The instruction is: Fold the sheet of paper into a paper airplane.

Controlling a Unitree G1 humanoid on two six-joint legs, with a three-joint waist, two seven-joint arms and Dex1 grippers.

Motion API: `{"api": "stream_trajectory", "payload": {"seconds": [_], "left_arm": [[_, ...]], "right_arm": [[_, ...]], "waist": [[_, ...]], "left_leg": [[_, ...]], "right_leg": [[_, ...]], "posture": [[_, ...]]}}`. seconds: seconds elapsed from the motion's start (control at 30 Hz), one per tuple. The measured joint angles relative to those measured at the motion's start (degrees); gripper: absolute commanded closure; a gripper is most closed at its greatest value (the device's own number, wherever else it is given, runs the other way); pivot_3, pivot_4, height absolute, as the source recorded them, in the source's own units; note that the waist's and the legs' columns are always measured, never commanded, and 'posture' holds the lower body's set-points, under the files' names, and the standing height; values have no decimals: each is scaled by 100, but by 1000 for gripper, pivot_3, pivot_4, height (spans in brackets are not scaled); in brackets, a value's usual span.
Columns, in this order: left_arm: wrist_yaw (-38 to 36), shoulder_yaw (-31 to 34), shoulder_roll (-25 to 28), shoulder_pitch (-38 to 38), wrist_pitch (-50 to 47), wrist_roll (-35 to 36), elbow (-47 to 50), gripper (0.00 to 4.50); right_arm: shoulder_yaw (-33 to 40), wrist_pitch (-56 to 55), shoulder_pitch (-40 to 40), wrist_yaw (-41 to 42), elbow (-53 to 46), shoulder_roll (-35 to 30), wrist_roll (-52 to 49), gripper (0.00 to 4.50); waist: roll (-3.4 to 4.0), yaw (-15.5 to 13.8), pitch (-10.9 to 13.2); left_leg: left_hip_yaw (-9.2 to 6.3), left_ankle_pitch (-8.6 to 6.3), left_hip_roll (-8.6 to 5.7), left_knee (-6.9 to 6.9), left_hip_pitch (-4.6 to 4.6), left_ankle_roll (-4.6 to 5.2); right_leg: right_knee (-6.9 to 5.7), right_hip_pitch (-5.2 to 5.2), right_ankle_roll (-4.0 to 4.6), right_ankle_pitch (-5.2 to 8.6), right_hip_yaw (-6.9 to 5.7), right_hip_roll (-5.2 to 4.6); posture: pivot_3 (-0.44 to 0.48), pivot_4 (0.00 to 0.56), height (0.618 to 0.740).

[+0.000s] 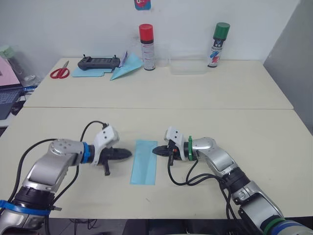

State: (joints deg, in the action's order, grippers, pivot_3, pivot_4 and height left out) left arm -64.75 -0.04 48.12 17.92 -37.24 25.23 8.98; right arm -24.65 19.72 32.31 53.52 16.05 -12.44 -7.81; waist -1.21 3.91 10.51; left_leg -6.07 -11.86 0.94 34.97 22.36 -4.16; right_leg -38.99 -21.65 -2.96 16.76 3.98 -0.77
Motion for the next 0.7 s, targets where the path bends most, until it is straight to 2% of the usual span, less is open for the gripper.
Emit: {"api": "stream_trajectory", "payload": {"seconds": [0.1,0.27,0.6,0.7], "left_arm": [[186,-12,-159,45,-124,93,333,4500],[283,-747,-321,-697,76,-278,306,4500],[145,-970,-214,-811,1163,-806,3,4500],[132,-1014,-233,-804,1402,-888,-171,4500]], "right_arm": [[-9,-68,4,1,80,62,1,4453],[1,-239,22,-3,188,124,19,4453],[88,-536,55,-225,494,222,198,4453],[143,-795,225,-544,914,358,271,4453]], "waist": [[7,26,-1],[8,81,2],[8,68,0],[7,72,0]], "left_leg": [[8,0,-2,-2,-7,0],[0,0,0,-5,0,0],[5,0,-3,-3,-21,0],[4,0,-2,-4,-53,0]], "right_leg": [[2,4,0,0,8,-2],[-1,-5,2,-1,3,1],[0,9,12,-1,8,-3],[0,32,51,22,9,-4]], "posture": [[0,150,740],[0,150,740],[0,150,740],[0,150,740]]}}
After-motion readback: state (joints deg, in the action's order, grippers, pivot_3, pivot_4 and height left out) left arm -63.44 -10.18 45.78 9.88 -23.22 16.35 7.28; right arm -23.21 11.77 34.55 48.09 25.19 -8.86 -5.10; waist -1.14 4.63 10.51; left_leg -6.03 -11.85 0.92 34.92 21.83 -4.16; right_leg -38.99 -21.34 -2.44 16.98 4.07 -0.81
